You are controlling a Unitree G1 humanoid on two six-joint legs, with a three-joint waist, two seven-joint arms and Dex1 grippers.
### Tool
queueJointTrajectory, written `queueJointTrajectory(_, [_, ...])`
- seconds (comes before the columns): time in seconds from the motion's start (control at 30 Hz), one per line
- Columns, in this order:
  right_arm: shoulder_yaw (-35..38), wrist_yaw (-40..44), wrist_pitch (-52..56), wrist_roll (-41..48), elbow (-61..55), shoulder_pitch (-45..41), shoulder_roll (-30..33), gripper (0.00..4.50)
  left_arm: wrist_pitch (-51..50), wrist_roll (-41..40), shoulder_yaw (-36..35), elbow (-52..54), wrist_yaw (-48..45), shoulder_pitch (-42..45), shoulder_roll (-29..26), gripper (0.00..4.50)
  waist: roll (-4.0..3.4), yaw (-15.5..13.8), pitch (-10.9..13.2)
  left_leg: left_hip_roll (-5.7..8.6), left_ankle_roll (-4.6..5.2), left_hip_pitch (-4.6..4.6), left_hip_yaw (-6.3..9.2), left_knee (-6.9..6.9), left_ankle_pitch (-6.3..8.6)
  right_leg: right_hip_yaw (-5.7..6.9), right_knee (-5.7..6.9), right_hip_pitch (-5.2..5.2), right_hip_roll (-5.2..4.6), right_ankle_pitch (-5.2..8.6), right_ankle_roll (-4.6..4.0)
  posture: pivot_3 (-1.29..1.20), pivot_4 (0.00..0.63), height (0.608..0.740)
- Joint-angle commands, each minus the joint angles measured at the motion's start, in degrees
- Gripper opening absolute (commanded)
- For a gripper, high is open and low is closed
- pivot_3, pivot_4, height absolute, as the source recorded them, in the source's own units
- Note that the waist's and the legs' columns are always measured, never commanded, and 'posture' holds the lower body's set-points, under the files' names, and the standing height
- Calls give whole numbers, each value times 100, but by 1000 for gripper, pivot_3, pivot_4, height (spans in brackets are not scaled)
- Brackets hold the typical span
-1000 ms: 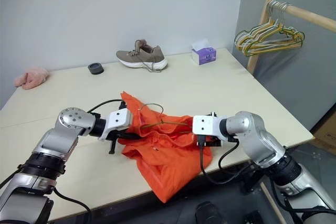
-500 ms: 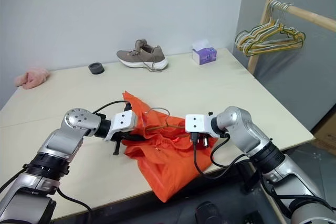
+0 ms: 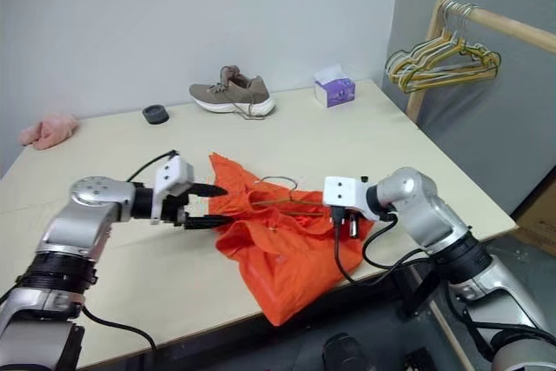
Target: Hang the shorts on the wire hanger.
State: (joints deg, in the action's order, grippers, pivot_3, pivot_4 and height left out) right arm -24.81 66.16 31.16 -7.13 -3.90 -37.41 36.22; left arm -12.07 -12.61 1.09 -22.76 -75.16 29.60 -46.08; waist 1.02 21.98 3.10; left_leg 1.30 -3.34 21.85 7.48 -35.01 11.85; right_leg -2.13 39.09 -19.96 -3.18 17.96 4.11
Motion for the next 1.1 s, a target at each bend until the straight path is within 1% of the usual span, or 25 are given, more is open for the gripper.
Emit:
queueJointTrajectory(0.03, [320, -43, 270, 234, -280, 22, 68, 0, 245, -128, -380, -192, 257, 108, -9, 4474, 0, 7, 0, 0, 0, 0, 0, 0, 0, 0, 0, 0, 0, 0, 0, -359, 0, 740])
queueJointTrajectory(0.17, [643, -277, 814, 505, -343, 126, -10, 0, 247, -297, -642, -154, 511, 79, 127, 4474, 0, 10, 0, -1, 0, 0, 0, -1, 0, -1, 1, 0, -2, 0, 1, -352, 0, 740])
queueJointTrajectory(0.3, [1282, -542, 1697, 917, -584, 332, 67, 0, -301, -746, -870, 395, 659, -12, 278, 4474, 1, -10, 0, 1, 0, 4, 0, -1, 0, -1, -1, 0, -5, -1, 1, -346, 0, 740])
queueJointTrajectory(0.5, [2217, -959, 2836, 1356, -1112, 941, 461, 0, -1505, -1700, -813, 1983, 838, -260, 730, 4474, 2, -49, -1, 2, 0, 7, -4, -2, 0, -3, -2, 1, -8, 0, 1, -363, 0, 740])
queueJointTrajectory(0.6, [3185, -1287, 3734, 1581, -1446, 1563, 641, 0, -2109, -2318, -564, 2794, 1010, -121, 1268, 4474, 5, -152, -5, 2, 0, 11, -4, -5, 0, -1, -6, 5, -7, 0, 2, -391, 0, 740])
queueJointTrajectory(0.77, [4386, -1742, 4629, 1902, -2002, 2208, 549, 0, -2564, -2741, -307, 3328, 1332, 67, 1821, 4474, -6, -85, -12, 6, 0, -1, -23, -15, 1, -1, -3, 21, 0, -1, 5, -436, 0, 740])
queueJointTrajectory(0.9, [5122, -2398, 5034, 1831, -2169, 2393, 302, 0, -2467, -2660, -27, 3446, 1478, 187, 2118, 4474, -19, 108, -21, 10, -1, -24, -65, -14, 1, -7, -5, 40, 10, -1, 6, -452, 4, 740])
queueJointTrajectory(1.0, [5409, -3053, 5001, 1592, -2165, 2391, 138, 0, -2097, -2409, 161, 3473, 1621, 233, 2350, 4474, -19, 238, -21, 10, -1, -38, -84, -14, 1, -16, -8, 52, 11, -3, 9, -468, 7, 740])
queueJointTrajectory(1.1, [5518, -3600, 4827, 1409, -2111, 2314, 51, 0, -1641, -2115, 257, 3421, 1832, 263, 2587, 4474, -18, 361, -21, 10, -1, -52, -104, -14, 1, -30, -15, 66, 7, -3, 9, -472, 9, 740])
